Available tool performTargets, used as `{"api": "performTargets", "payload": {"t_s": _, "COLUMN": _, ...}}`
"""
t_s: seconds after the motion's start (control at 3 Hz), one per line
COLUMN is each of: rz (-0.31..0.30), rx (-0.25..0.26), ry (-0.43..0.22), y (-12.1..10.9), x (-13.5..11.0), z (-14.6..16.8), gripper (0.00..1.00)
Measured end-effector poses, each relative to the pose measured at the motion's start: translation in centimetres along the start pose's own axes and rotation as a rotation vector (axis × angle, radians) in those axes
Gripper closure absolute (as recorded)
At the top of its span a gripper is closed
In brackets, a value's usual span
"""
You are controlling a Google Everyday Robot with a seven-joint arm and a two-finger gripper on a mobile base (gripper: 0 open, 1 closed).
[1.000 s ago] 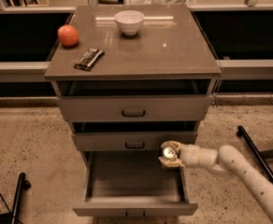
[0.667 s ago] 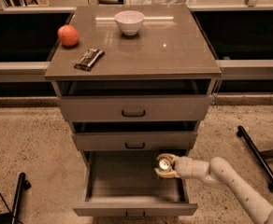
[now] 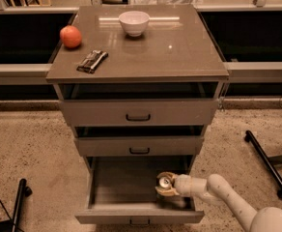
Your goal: Place green can into bottom drawer
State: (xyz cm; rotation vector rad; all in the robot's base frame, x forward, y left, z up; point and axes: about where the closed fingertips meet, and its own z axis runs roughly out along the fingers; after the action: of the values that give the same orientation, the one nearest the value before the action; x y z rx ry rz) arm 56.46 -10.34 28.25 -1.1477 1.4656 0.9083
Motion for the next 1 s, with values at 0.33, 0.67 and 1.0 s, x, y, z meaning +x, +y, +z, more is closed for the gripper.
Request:
{"api": "performTargets", "payload": {"t_s": 0.33, "rz": 0.007, "rx": -0.022, "ry": 0.016, "y": 1.0, "x": 3.1, "z": 2.1, "gripper": 0.74}}
{"api": "performTargets", "payload": {"t_s": 0.67, "rz": 0.005, "rx": -0.030, "ry": 0.017, "y": 1.3, "x": 4.5, "z": 3.1, "gripper": 0.51}}
{"api": "performTargets", "payload": {"t_s": 1.0, "rz": -0.003, "rx": -0.040, "ry": 0.024, "y": 1.7, "x": 5.5, "z": 3.7, "gripper": 0.27}}
